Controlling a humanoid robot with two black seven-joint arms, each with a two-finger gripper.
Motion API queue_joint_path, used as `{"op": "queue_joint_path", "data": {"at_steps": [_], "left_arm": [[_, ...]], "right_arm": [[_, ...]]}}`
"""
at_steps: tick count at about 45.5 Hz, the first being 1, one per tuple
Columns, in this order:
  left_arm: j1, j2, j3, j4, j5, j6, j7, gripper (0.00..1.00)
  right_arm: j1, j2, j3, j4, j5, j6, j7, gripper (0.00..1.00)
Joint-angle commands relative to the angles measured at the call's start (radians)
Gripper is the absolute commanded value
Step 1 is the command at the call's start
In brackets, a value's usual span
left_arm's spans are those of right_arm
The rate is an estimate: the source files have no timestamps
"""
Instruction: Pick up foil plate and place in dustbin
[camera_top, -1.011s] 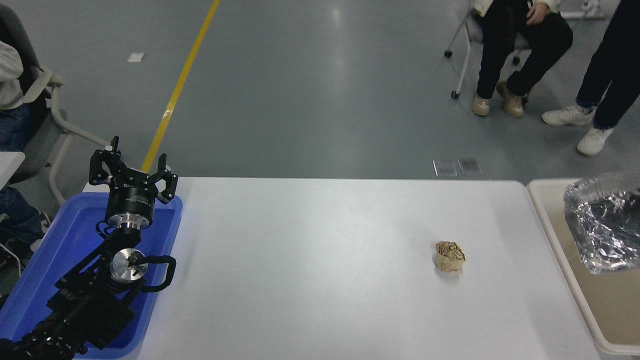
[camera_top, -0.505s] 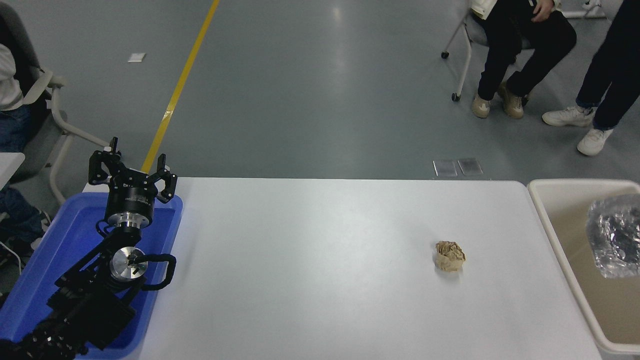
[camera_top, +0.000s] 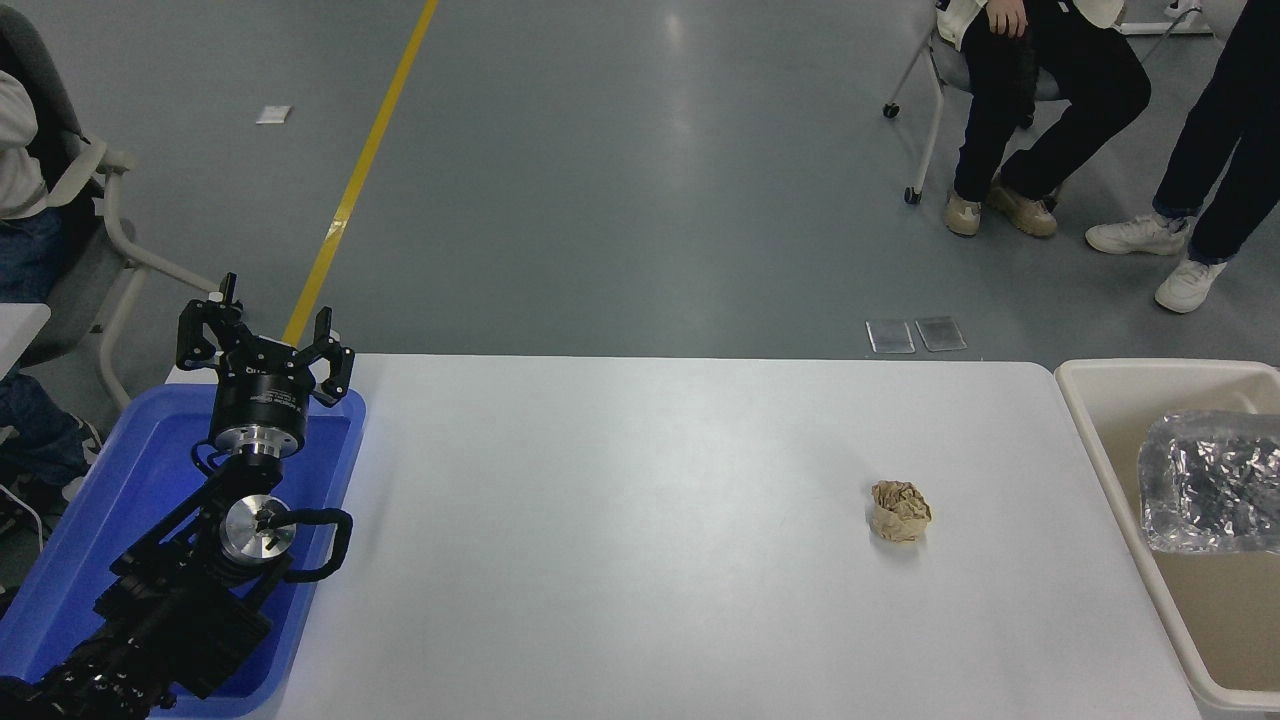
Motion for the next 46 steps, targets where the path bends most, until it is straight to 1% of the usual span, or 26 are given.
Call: {"op": "queue_joint_path", "data": {"at_steps": [1,4,8,11,17,21,26,32,36,40,43,46], "left_arm": [[0.000,0.000,0.000,0.000,0.000,0.001,0.000,0.99],[0.000,0.000,0.000,0.000,0.000,0.001,0.000,0.99],[0.000,-0.001,0.000,0.000,0.000,0.001,0.000,0.99],[-0.002,-0.001,0.000,0.000,0.000,0.001,0.000,0.99],[-0.002,-0.001,0.001,0.000,0.000,-0.001,0.000,0.99],[-0.002,-0.001,0.001,0.000,0.001,-0.001,0.000,0.99],[-0.002,-0.001,0.001,0.000,0.001,-0.001,0.000,0.99],[-0.002,-0.001,0.001,0.000,0.001,-0.001,0.000,0.99],[-0.002,-0.001,0.001,0.000,0.001,-0.001,0.000,0.99],[-0.002,-0.001,0.001,0.000,0.001,-0.001,0.000,0.99],[-0.002,-0.001,0.001,0.000,0.001,0.001,0.000,0.99],[-0.002,-0.001,0.001,0.000,0.000,-0.001,0.000,0.99]], "right_arm": [[-0.009,0.011,0.007,0.000,0.030,0.001,0.003,1.00],[0.000,0.012,0.005,0.023,0.031,0.004,0.005,1.00],[0.065,-0.004,-0.011,0.135,0.013,0.005,0.005,1.00],[0.152,-0.061,-0.060,0.253,0.001,0.005,0.006,1.00],[0.373,-0.179,-0.215,0.581,-0.004,0.007,0.005,1.00],[0.519,-0.231,-0.324,0.791,-0.009,0.015,0.005,1.00],[0.739,-0.276,-0.453,1.063,-0.051,0.041,-0.001,1.00],[1.000,-0.264,-0.625,1.311,-0.044,0.102,0.000,1.00],[1.172,-0.213,-0.734,1.450,-0.006,0.180,0.000,1.00],[1.307,-0.138,-0.795,1.510,0.108,0.258,0.002,1.00],[1.362,-0.077,-0.806,1.517,0.226,0.310,0.005,1.00],[1.401,-0.005,-0.811,1.517,0.303,0.361,0.006,1.00]]}}
